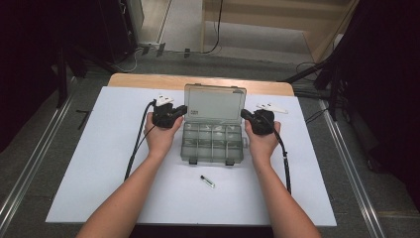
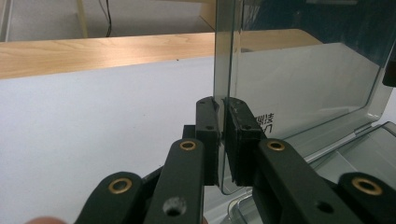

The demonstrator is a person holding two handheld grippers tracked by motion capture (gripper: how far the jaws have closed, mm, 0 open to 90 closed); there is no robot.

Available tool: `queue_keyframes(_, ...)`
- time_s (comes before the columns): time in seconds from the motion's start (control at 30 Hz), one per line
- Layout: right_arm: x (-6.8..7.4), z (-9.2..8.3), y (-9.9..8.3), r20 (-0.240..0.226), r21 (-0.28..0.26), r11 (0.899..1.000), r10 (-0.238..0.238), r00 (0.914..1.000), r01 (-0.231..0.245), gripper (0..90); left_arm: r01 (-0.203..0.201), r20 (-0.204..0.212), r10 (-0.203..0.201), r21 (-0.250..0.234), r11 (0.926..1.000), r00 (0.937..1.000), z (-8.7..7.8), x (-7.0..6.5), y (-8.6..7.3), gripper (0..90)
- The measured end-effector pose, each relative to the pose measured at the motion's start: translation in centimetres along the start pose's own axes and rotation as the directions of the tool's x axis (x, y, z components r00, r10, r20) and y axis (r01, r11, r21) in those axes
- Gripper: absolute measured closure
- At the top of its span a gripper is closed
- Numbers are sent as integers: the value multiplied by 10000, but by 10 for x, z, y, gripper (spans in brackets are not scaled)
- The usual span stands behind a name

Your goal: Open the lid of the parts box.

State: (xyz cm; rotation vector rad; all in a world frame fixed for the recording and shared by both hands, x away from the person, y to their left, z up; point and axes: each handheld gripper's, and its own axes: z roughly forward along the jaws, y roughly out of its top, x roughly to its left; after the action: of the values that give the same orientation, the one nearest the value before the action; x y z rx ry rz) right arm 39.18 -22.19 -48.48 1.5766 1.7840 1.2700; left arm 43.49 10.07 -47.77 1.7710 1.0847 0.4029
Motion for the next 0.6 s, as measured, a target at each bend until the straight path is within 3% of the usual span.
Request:
queue_keyframes(0.27,-4,5,3,-114,302,9993,242,9996,-239,879,345,106,-347,226,9992,9993,5,4,3,841)
queue_keyframes(0.43,-8,11,3,-170,437,9967,694,9974,-686,880,483,-168,-474,601,9970,9987,8,3,6,835)
queue_keyframes(0.6,-9,15,6,-121,791,9956,519,9986,-508,881,687,-193,-673,834,9941,9975,14,7,7,837)
